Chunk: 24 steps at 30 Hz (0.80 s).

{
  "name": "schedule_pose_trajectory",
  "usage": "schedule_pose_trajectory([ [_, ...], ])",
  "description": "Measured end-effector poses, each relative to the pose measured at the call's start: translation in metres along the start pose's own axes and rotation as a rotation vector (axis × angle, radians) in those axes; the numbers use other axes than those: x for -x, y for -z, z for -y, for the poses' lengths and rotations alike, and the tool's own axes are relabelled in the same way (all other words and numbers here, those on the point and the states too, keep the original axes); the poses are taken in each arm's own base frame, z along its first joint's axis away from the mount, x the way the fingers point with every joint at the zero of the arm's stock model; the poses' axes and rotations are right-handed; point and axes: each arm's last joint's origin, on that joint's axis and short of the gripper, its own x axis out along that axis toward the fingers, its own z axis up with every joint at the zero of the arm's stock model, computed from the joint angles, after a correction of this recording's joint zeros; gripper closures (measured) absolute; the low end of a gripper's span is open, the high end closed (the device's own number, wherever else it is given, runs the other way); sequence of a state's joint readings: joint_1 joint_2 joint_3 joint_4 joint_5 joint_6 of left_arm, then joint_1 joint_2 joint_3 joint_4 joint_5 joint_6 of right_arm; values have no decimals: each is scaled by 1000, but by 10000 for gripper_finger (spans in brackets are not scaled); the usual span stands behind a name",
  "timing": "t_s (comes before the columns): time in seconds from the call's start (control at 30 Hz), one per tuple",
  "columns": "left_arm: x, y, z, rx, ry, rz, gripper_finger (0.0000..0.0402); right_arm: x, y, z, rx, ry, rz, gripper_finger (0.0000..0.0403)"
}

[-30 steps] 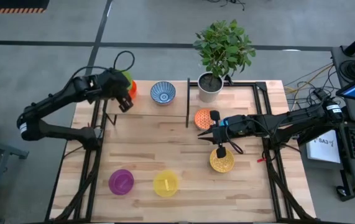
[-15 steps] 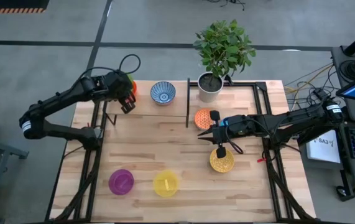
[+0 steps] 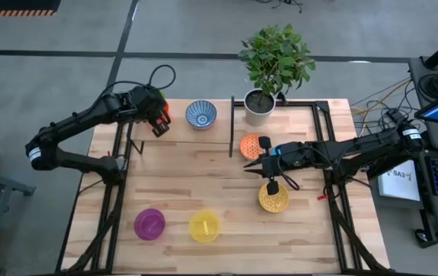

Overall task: Place and stack bowls onto a shelf
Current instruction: Stack the green bowl on the orange bowl on the shelf

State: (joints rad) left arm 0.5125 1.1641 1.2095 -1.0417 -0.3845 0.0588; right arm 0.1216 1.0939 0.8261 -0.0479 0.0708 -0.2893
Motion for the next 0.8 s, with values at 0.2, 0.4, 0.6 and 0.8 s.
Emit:
schedule_pose_trajectory([
  [0.2, 0, 0, 0, 1, 0, 3, 401, 0, 0, 0, 0, 0, 0, 369],
  [0.4, 0, 0, 0, 8, 1, 2, 386, 0, 0, 0, 0, 0, 0, 369],
  [0.6, 0, 0, 0, 15, 1, 2, 343, 0, 0, 0, -1, 0, 0, 369],
  [0.8, 0, 0, 0, 16, 1, 2, 312, 0, 0, 0, -1, 0, 0, 369],
])
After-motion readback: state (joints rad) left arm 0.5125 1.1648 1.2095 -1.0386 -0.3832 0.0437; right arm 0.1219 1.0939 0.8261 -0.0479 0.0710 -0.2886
